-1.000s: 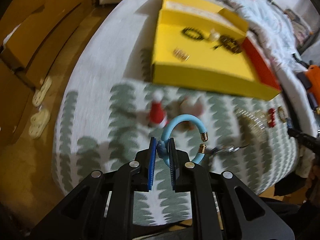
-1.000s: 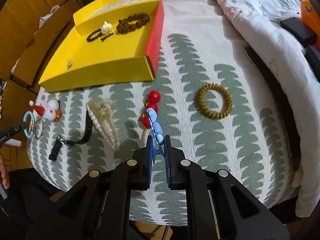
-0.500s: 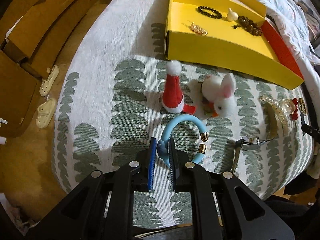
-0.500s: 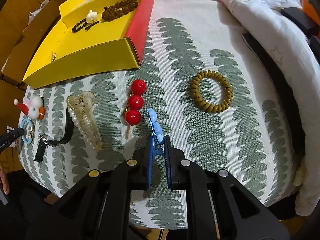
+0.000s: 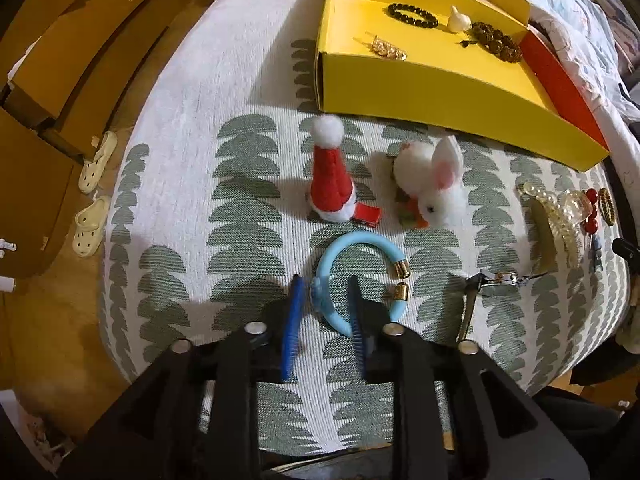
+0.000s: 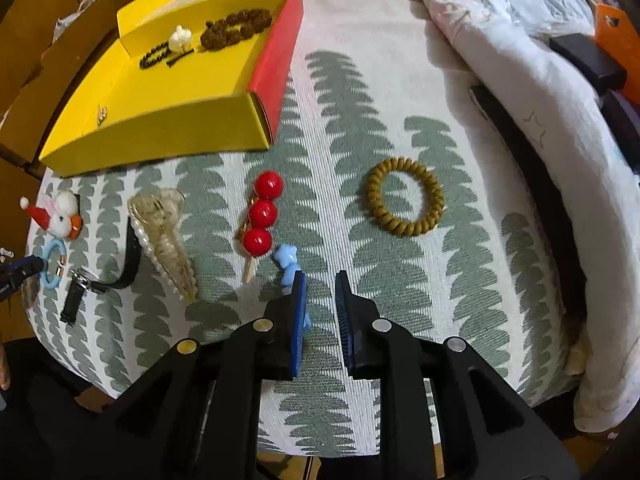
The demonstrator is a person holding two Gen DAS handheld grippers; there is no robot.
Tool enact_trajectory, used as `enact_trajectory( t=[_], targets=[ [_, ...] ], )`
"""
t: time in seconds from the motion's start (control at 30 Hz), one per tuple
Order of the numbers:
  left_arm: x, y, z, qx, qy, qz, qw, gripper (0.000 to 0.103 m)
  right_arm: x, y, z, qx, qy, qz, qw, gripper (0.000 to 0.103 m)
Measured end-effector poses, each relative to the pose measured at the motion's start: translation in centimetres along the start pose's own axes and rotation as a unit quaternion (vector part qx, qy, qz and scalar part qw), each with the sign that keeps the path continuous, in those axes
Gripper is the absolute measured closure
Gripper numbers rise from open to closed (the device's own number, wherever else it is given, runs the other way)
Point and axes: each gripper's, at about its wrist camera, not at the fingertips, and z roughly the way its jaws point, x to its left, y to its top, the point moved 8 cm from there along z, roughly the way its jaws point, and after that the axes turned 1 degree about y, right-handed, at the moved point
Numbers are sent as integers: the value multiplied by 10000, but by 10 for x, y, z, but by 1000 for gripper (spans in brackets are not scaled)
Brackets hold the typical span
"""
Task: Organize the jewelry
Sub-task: 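Move left tool to gold brooch while right tool approaches brown bead bracelet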
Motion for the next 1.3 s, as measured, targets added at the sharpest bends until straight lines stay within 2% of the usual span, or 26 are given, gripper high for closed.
enact_trajectory(
  t=[0.13,0.17,0.3,0.4,0.47,0.63,0.77,0.9,1.07,1.3],
  targets=[
    [4,1,-9,-61,-88,-88,9999,69,2,8,-11,-211,-40,33,9998,82],
    [4,4,-12,-87,-124,-120,9998,66,1,10,-13,-277,-67,44,9996,82],
    [3,12,-36,-391,-420,-173,9982,53,6,23,-31,-661,-14,77,9978,82],
    [-2,20,-52,-639,-611,-158,9960,47,14,34,-42,-910,109,57,9958,82],
    [-6,28,-64,-860,-702,-124,9937,44,22,41,-47,-1009,201,16,9947,82],
    [-19,44,-86,-1159,-1021,24,9880,42,46,56,-55,-1170,364,-195,9923,82],
    [-34,63,-103,-1442,-1086,143,9835,28,63,70,-53,-1199,408,-301,9915,82],
    [-46,87,-95,-1292,-1205,138,9842,27,82,86,-45,-1180,454,-437,9910,82],
    [-55,117,-76,-1075,-1134,131,9876,27,102,106,-32,-1114,522,-598,9906,82],
    [-70,145,-33,-641,-1216,128,9904,27,99,129,-11,-1075,702,-454,9907,82]
  ],
)
